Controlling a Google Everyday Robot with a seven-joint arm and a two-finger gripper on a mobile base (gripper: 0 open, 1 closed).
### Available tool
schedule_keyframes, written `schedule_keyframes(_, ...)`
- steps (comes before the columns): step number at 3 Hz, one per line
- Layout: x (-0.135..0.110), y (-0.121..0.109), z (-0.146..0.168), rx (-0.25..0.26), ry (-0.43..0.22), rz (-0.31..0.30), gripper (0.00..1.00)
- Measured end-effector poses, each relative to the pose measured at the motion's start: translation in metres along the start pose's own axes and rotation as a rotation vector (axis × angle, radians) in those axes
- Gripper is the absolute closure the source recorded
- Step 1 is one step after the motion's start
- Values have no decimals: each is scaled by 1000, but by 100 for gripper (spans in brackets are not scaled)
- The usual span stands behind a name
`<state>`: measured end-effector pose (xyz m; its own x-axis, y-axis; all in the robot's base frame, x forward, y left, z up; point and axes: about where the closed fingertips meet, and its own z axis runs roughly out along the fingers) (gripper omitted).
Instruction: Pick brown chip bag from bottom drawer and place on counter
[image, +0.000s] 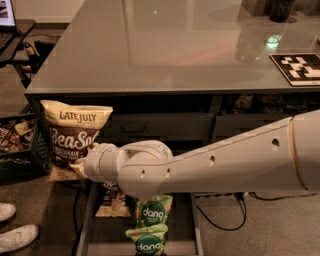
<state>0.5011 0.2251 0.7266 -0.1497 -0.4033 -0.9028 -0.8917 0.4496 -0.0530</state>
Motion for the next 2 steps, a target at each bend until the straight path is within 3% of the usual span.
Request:
schedule_keyframes(1, 0, 0, 0, 0, -1, 0, 100)
schedule_keyframes(2, -13, -21, 4, 17, -48, 25, 100)
